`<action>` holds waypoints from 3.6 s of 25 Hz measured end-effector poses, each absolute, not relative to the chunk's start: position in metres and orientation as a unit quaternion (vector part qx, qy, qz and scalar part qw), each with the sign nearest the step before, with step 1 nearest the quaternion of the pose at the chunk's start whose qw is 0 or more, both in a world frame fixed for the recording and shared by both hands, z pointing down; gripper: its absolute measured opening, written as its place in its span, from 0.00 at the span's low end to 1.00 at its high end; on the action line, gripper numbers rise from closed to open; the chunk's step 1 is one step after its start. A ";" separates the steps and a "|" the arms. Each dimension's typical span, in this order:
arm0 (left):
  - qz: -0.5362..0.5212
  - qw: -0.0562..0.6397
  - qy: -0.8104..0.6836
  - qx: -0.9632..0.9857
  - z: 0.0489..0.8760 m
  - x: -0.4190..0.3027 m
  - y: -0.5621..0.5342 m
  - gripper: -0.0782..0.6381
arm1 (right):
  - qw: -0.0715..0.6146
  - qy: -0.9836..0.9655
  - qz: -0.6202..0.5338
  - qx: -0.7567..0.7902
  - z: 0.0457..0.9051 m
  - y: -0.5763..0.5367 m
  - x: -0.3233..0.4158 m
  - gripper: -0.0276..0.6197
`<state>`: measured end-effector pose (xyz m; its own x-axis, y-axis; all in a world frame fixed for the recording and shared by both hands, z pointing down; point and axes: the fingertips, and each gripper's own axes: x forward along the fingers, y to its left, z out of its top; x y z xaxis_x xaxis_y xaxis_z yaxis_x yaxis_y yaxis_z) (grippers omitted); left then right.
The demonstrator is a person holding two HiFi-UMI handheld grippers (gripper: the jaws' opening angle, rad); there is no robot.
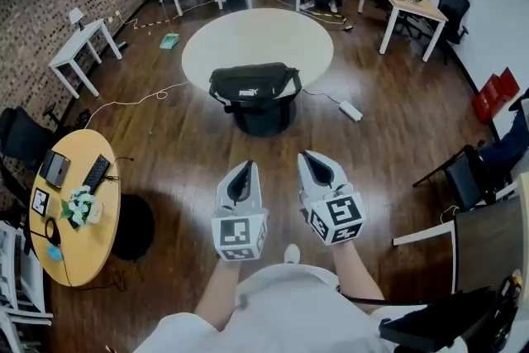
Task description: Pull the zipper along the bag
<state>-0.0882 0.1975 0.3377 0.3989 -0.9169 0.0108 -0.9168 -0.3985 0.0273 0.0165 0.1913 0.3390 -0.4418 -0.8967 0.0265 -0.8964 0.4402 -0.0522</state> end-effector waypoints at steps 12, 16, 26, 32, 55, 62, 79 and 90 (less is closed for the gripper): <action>0.039 0.046 -0.532 0.845 0.390 -0.046 0.028 0.13 | -0.012 0.859 -0.092 -0.504 0.404 0.035 0.040 0.03; 0.034 0.053 -0.513 0.856 0.412 -0.039 -0.061 0.13 | -0.027 0.852 -0.090 -0.515 0.430 -0.042 0.044 0.03; 0.050 0.065 -0.433 0.898 0.420 -0.015 -0.292 0.13 | -0.079 0.827 -0.092 -0.549 0.437 -0.267 0.066 0.03; 0.088 0.106 -0.408 0.902 0.463 0.016 -0.345 0.13 | -0.129 0.817 -0.146 -0.542 0.489 -0.312 0.092 0.03; 0.180 0.397 -0.536 0.723 0.646 0.124 -0.413 0.13 | -0.544 0.784 -0.300 -0.003 0.762 -0.497 0.116 0.03; 0.146 0.484 -0.539 0.674 0.687 0.134 -0.434 0.26 | -0.598 0.740 -0.290 0.105 0.767 -0.495 0.108 0.03; 0.148 0.524 -0.642 0.540 0.747 0.120 -0.469 0.44 | -0.587 0.719 -0.365 0.070 0.766 -0.496 0.106 0.03; 0.159 0.513 -0.610 0.583 0.729 0.111 -0.445 0.14 | -0.594 0.714 -0.370 0.032 0.768 -0.496 0.105 0.03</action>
